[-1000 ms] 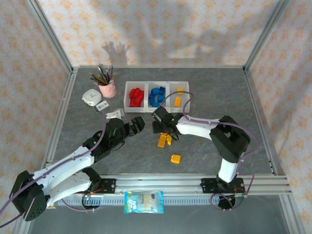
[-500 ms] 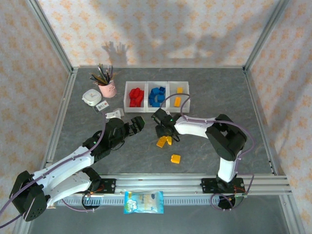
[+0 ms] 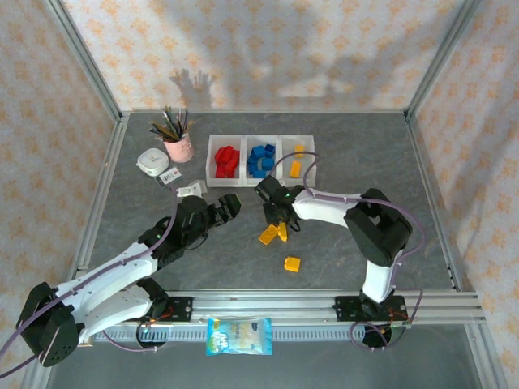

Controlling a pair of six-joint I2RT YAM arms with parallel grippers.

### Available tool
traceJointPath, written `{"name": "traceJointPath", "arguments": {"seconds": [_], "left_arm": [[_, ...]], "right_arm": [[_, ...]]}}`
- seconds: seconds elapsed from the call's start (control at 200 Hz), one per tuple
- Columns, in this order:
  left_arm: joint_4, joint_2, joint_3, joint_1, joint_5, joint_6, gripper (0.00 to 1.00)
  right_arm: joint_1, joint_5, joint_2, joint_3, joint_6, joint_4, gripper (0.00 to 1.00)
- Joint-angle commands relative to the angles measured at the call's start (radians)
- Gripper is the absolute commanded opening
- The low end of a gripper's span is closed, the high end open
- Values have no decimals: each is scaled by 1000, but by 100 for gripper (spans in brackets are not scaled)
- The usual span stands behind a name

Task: Sort the legos into containers by color
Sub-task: Pick up the lego from the center of the table, then place the lego in the container.

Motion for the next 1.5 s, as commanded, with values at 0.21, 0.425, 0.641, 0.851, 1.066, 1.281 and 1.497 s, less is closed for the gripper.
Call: {"name": "traceJointPath", "arguments": {"seconds": [0.21,0.425,0.641,0.851,1.066,1.281,1.497], "left_arm": [[16,85,104,11,48,59,99],[42,196,190,13,92,104,99],[53,295,276,16,113,137,99],[71,347,312,23,125,149,99],[68,363,328,29,134,153,99],[60,347,328,31,135,153,99],[59,285,279,31,130,138,99]], "right_arm": [[-111,54,-150,113,0,-48,43],[-237,98,-78,228,-13,-22,44],[-306,120,86,394,-24,-16,43],[-347,125,233,528,-31,-25,46],[-346,128,231,559,-41,-20,58],[-342,89,123,485,-41,-3,64],[-280,72,10,338,-44,4,67]]}}
